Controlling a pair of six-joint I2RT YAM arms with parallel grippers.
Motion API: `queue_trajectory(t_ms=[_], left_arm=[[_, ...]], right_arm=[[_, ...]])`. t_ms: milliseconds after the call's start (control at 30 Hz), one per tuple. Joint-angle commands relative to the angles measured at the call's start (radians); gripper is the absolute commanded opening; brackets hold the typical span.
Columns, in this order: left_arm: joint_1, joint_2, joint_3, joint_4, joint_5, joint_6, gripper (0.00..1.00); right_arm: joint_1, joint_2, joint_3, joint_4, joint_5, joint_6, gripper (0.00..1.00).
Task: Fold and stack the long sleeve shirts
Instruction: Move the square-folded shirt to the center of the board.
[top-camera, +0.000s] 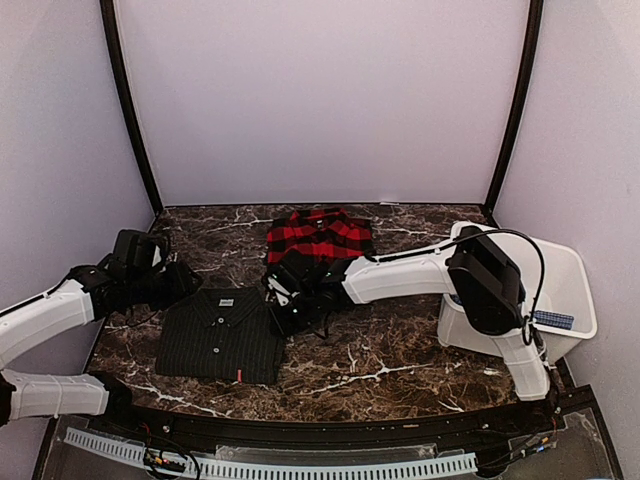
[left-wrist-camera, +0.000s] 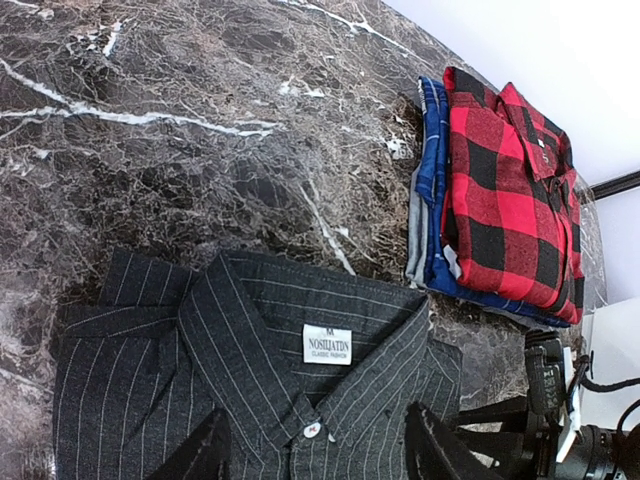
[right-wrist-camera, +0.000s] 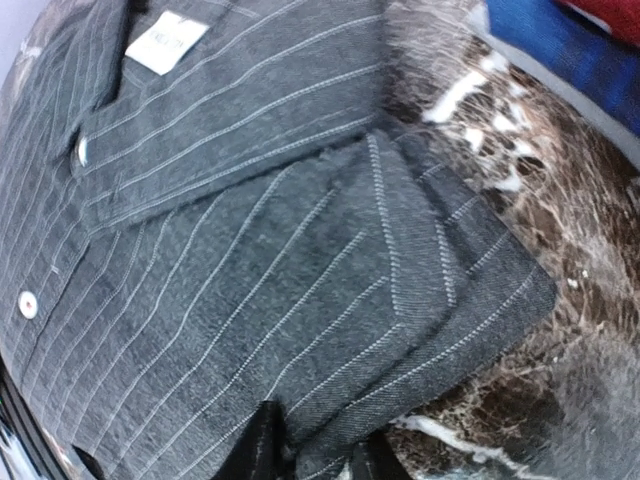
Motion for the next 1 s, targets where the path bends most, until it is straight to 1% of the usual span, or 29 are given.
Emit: queue_trajectory(t_ms=[0, 67, 167, 300, 433, 500, 567, 667, 700, 733, 800, 900, 967], left_arm=[[0.004, -0.016, -0.017, 0.015, 0.013, 0.002, 0.58], [0.004, -0.01, -0.025, 0.025, 0.064, 0.004, 0.58], [0.003, 0.0, -0.049, 0.044, 0.123, 0.0, 0.58], [-0.019, 0.006, -0.072, 0.058, 0.162, -0.019, 0.57], [-0.076, 0.012, -0.077, 0.031, 0.131, -0.044, 0.57], [-0.094, 0.02, -0.08, 0.001, 0.089, -0.055, 0.58], [-0.096, 0.025, -0.095, -0.024, 0.043, -0.068, 0.6], [-0.096, 0.031, -0.115, -0.029, 0.028, -0.079, 0.62], [-0.094, 0.038, -0.118, -0.032, 0.028, -0.083, 0.63], [-0.094, 0.041, -0.119, -0.038, 0.028, -0.084, 0.63], [-0.09, 0.051, -0.118, -0.073, -0.019, -0.092, 0.64], [-0.069, 0.056, -0.128, -0.109, -0.046, -0.099, 0.66], [-0.056, 0.053, -0.145, -0.096, -0.042, -0.101, 0.68]], right_arm=[[0.011, -0.043, -0.04, -0.021, 0.063, -0.025, 0.12], [0.002, -0.078, -0.078, -0.025, 0.092, -0.036, 0.07], [-0.022, -0.135, -0.154, -0.011, 0.105, -0.05, 0.05], [-0.059, -0.21, -0.263, 0.012, 0.105, -0.074, 0.06], [-0.086, -0.252, -0.334, 0.013, 0.126, -0.113, 0.08], [-0.096, -0.267, -0.359, 0.012, 0.124, -0.123, 0.13], [-0.102, -0.27, -0.362, 0.009, 0.114, -0.123, 0.2], [-0.102, -0.274, -0.351, 0.006, 0.08, -0.109, 0.34], [-0.101, -0.276, -0.35, 0.009, 0.073, -0.1, 0.37], [-0.102, -0.277, -0.347, 0.012, 0.065, -0.091, 0.39], [-0.102, -0.277, -0.343, 0.017, 0.056, -0.074, 0.44], [-0.101, -0.275, -0.339, 0.032, 0.044, -0.051, 0.47], [-0.099, -0.273, -0.336, 0.041, 0.036, -0.041, 0.49]])
